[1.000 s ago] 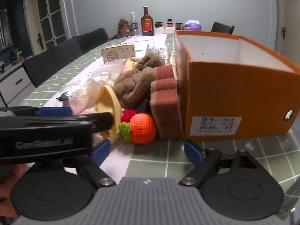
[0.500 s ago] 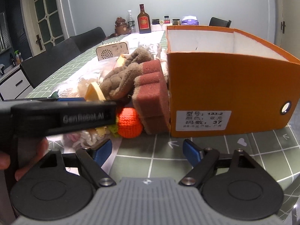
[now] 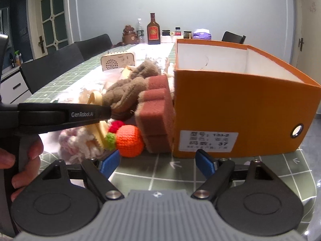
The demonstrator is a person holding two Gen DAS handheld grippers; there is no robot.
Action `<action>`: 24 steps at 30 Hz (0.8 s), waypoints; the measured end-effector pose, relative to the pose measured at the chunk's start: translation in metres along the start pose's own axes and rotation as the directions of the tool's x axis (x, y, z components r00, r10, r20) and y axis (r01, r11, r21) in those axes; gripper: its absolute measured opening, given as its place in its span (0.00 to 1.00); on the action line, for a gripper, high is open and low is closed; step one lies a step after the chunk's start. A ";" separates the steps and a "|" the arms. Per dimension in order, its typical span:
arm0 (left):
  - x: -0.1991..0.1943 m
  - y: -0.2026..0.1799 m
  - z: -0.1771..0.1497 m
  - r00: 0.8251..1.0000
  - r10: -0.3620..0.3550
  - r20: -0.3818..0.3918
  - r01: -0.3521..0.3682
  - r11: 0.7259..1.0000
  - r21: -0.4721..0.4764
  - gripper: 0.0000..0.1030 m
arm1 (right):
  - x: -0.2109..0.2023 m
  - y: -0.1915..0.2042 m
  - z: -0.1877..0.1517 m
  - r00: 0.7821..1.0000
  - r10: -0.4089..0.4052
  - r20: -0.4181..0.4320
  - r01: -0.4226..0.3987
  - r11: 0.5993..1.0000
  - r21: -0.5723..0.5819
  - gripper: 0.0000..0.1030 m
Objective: Organize soft objects
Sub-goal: 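Grasp the orange crocheted fruit with the right tool while the left tool grasps the yellow cloth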
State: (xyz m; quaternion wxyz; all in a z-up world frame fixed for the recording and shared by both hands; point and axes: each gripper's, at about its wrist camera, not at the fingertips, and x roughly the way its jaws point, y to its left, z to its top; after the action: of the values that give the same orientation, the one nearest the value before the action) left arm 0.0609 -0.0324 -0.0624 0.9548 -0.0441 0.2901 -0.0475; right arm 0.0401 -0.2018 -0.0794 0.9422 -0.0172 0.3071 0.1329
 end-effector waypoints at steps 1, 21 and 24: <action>-0.003 0.001 0.001 1.000 0.007 0.006 -0.007 1.000 0.002 0.05 | -0.001 0.002 0.000 1.000 -0.004 0.002 0.004 1.000 -0.003 0.78; -0.036 0.054 0.000 0.998 -0.027 0.054 0.032 0.995 -0.094 0.04 | 0.017 0.056 -0.002 0.998 0.016 0.063 -0.007 0.989 -0.148 0.61; -0.033 0.057 -0.003 0.998 -0.024 0.049 0.029 0.995 -0.092 0.04 | 0.023 0.060 -0.002 0.998 -0.005 0.068 0.016 0.987 -0.161 0.62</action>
State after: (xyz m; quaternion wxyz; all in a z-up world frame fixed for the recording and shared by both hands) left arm 0.0359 0.0280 -0.0528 0.9577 -0.0935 0.2683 -0.0455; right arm 0.0410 -0.1388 -0.0911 0.9482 -0.0904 0.2633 0.1529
